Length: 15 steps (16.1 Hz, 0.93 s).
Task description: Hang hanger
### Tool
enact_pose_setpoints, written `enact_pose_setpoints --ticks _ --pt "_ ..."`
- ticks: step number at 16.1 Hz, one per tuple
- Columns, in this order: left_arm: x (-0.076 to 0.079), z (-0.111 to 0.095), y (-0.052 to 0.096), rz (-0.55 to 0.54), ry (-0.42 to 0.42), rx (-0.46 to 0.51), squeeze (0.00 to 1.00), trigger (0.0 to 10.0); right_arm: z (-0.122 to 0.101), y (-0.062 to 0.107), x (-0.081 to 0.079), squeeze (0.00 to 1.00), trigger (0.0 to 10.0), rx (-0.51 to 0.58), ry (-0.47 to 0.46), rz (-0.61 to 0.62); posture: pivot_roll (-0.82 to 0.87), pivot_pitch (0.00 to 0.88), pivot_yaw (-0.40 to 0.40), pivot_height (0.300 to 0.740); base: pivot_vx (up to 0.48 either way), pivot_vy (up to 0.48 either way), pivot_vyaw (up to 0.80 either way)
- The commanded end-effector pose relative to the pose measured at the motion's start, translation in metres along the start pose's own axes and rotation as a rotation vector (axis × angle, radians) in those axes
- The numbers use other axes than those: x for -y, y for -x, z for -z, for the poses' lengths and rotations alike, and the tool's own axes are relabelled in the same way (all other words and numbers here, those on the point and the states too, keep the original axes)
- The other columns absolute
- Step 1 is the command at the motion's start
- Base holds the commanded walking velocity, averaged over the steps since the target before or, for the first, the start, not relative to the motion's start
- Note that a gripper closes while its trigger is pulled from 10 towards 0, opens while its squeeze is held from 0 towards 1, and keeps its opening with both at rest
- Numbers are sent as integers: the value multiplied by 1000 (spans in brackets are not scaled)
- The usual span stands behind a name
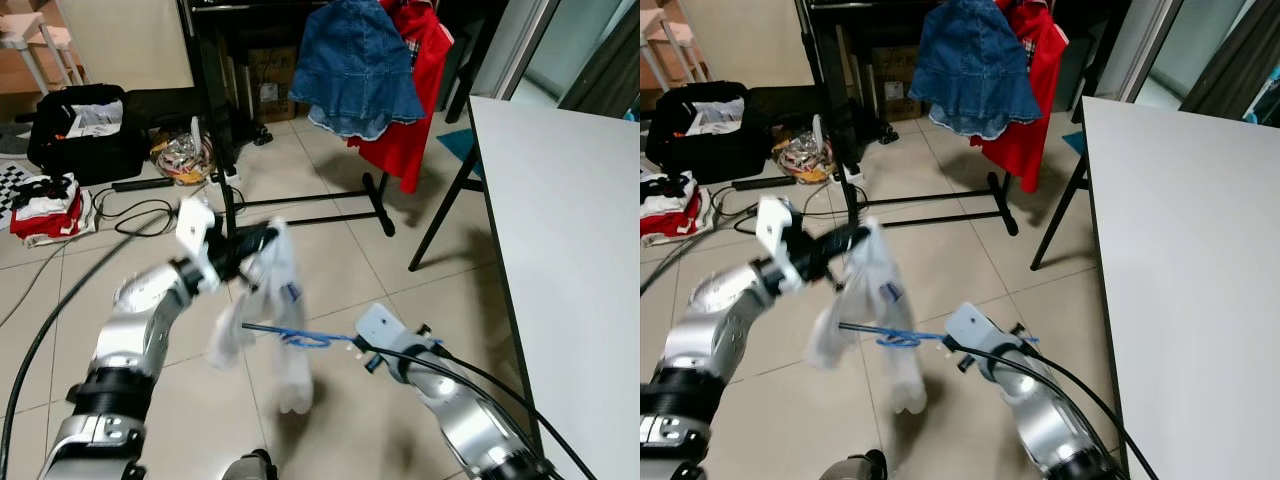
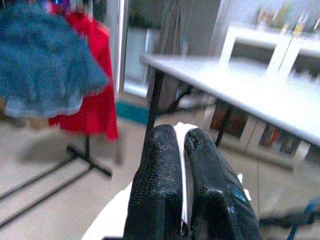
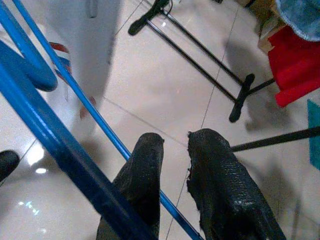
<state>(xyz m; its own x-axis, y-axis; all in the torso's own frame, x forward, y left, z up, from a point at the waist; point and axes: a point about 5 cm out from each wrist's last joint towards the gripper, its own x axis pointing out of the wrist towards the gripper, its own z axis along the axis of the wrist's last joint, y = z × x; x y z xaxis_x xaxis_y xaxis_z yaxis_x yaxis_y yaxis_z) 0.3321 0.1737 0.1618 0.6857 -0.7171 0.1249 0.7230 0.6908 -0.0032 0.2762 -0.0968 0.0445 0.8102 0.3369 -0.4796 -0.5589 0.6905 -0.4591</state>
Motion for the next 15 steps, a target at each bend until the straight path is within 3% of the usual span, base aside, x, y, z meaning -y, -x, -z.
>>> enact_pose_setpoints --ticks 1,5,9,12,15 --pt "0 -22 -7 10 -13 89 0 10000 -1 -2 -1 0 10000 4 15 12 98 138 -6 740 0 0 0" --pt "3 -43 -16 40 12 177 0 10000 -17 -10 3 0 10000 73 3 52 101 133 -3 740 0 0 0" --pt "-3 -30 -24 8 24 112 0 10000 -42 -5 12 0 10000 235 -74 114 93 128 1 740 0 0 0" --pt "-2 -26 -24 18 23 86 0 10000 -39 0 26 0 10000 236 -92 171 84 127 6 740 0 0 0" --pt "-2 -17 -18 8 31 66 0 10000 -19 21 43 0 10000 222 -94 223 73 127 11 740 0 0 0"
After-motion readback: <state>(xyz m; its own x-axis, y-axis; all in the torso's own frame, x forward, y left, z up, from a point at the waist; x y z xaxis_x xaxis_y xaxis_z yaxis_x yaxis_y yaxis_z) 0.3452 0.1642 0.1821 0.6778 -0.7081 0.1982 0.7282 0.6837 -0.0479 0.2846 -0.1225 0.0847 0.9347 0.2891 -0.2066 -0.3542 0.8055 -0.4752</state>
